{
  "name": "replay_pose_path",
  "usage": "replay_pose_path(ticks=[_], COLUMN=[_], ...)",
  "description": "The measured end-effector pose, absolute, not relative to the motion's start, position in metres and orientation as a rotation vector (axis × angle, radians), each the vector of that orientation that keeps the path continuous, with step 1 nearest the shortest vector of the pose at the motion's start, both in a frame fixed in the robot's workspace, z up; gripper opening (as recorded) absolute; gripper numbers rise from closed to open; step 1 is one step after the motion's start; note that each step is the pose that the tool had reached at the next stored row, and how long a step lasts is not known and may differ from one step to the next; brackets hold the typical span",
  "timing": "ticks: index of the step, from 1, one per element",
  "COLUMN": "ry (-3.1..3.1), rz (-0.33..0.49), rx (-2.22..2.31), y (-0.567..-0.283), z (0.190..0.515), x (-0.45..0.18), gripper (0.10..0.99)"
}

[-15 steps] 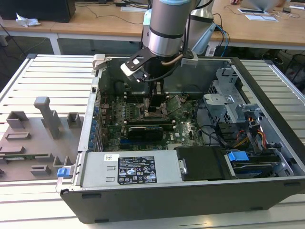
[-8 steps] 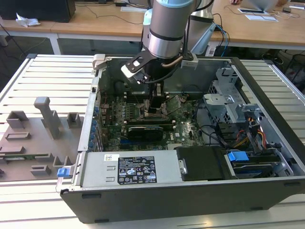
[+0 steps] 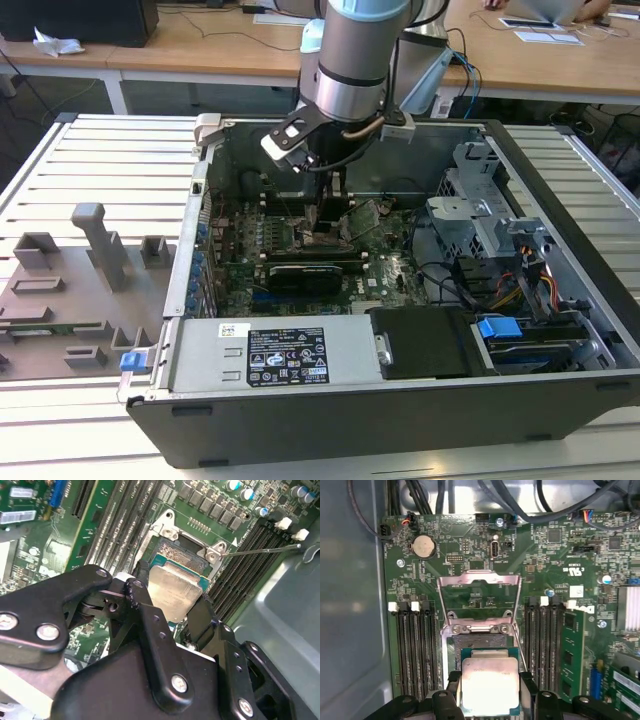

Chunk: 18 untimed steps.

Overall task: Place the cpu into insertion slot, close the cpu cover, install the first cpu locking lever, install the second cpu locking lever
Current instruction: 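Place the cpu into insertion slot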

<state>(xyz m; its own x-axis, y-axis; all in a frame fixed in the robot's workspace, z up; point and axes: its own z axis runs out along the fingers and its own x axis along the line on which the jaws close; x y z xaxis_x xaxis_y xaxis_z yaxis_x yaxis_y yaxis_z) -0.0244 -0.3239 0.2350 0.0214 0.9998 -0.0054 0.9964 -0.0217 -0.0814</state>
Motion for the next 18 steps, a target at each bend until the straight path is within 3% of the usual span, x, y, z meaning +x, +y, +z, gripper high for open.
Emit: replay_pose_path(ticks=[18], ry=[-2.158], rz=[0.092], rx=[-2.204], y=[-0.320], z=[0.203], x=[-0.026], gripper=[0.545])
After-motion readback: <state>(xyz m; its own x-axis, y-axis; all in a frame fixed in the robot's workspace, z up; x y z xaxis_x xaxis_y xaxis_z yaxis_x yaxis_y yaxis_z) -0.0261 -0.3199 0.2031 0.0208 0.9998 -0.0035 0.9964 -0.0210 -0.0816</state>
